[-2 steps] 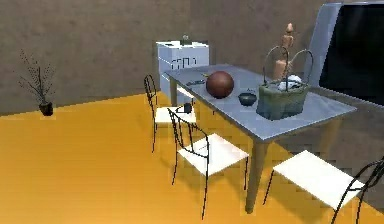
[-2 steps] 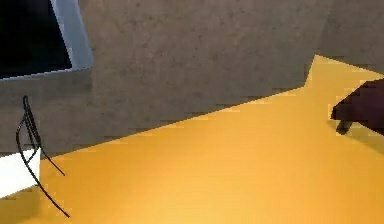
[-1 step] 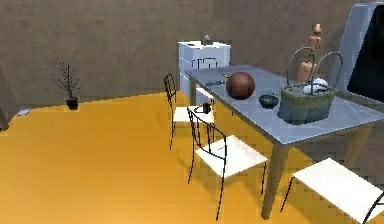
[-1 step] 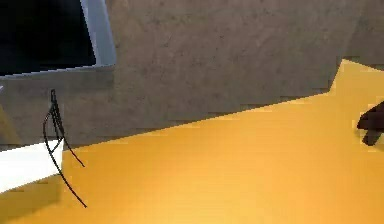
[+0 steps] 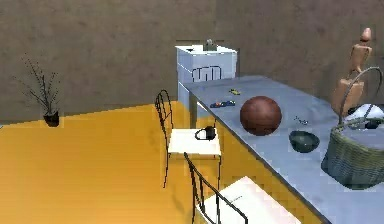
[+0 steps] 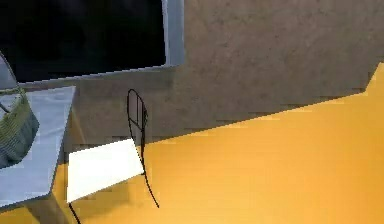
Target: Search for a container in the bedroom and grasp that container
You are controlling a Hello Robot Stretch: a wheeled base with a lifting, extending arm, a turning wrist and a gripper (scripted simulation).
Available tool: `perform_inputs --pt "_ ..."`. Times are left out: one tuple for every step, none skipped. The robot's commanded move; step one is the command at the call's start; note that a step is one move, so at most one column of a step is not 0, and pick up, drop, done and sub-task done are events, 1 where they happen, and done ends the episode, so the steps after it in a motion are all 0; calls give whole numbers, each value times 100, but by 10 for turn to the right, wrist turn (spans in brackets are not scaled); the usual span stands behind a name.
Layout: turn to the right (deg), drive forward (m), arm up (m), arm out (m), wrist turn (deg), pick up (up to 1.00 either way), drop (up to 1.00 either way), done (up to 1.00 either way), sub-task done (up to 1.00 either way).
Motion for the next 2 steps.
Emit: perform_inputs --pt "-450 0 0 0 0 0 0 0 0" --pt "-120 0 0 0 0 0 0 0 0"
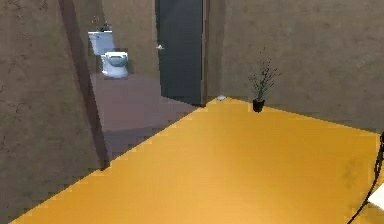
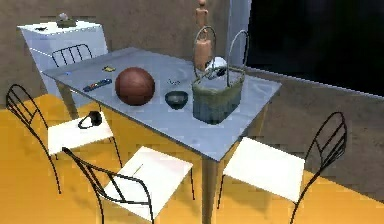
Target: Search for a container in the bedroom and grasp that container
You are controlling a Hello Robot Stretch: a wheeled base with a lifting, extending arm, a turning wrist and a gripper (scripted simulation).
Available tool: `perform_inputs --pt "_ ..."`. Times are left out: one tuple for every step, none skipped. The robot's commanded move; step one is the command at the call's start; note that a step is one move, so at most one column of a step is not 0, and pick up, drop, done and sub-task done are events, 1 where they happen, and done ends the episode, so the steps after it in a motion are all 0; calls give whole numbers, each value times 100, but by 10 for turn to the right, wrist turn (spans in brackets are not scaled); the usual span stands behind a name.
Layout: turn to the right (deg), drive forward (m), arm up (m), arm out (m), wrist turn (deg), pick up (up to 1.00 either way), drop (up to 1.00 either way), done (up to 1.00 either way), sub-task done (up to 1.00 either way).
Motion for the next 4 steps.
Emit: perform_inputs --pt "450 0 0 0 0 0 0 0 0" --pt "450 0 0 0 0 0 0 0 0" --pt "360 0 0 0 0 0 0 0 0" --pt "0 60 0 0 0 0 0 0 0"
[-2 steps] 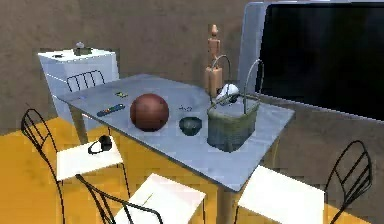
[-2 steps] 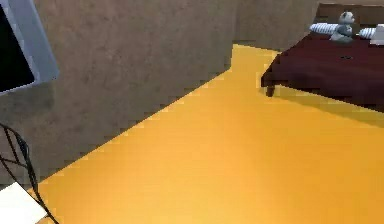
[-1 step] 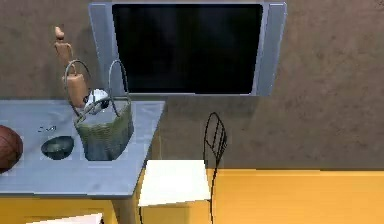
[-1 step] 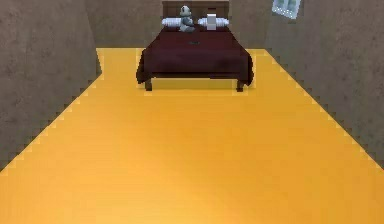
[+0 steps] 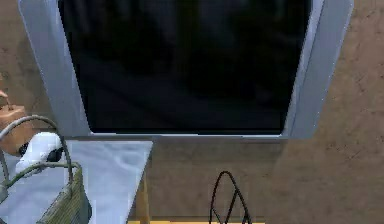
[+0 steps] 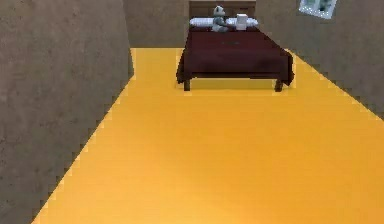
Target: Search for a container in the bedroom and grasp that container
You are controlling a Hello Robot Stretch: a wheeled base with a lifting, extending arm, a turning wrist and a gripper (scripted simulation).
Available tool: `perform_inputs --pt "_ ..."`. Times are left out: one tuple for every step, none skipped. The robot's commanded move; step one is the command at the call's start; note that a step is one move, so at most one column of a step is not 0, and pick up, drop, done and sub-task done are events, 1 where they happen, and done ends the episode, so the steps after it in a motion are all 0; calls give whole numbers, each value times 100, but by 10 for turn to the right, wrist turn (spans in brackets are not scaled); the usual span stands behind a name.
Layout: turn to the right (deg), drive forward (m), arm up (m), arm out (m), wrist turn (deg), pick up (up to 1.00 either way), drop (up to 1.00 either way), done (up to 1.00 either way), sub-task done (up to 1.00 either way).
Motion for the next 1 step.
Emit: perform_inputs --pt "-450 0 0 0 0 0 0 0 0"
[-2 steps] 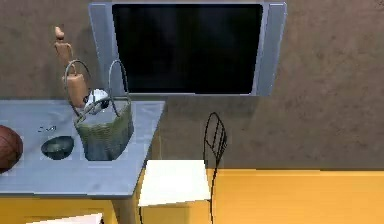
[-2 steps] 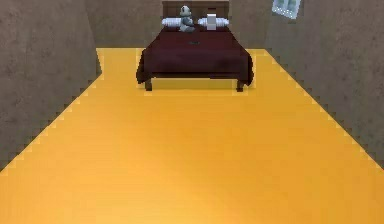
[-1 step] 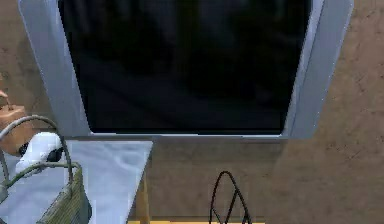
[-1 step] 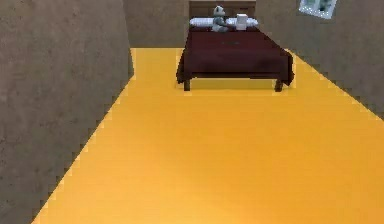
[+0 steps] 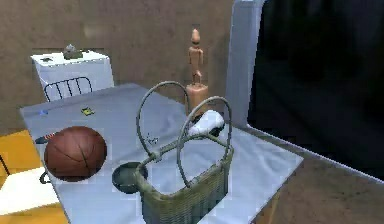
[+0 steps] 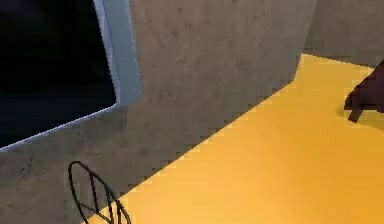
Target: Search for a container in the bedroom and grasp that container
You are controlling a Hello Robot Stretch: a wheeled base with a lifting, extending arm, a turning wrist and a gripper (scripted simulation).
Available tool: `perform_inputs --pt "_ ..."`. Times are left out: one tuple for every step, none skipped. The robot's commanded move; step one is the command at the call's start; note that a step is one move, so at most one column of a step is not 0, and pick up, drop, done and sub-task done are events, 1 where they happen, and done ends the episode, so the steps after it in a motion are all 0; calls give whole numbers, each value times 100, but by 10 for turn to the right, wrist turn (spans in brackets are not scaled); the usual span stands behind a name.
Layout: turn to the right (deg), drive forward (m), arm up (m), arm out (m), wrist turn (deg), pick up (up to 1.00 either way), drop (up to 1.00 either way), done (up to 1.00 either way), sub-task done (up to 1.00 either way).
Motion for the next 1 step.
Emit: perform_inputs --pt "-450 0 0 0 0 0 0 0 0"
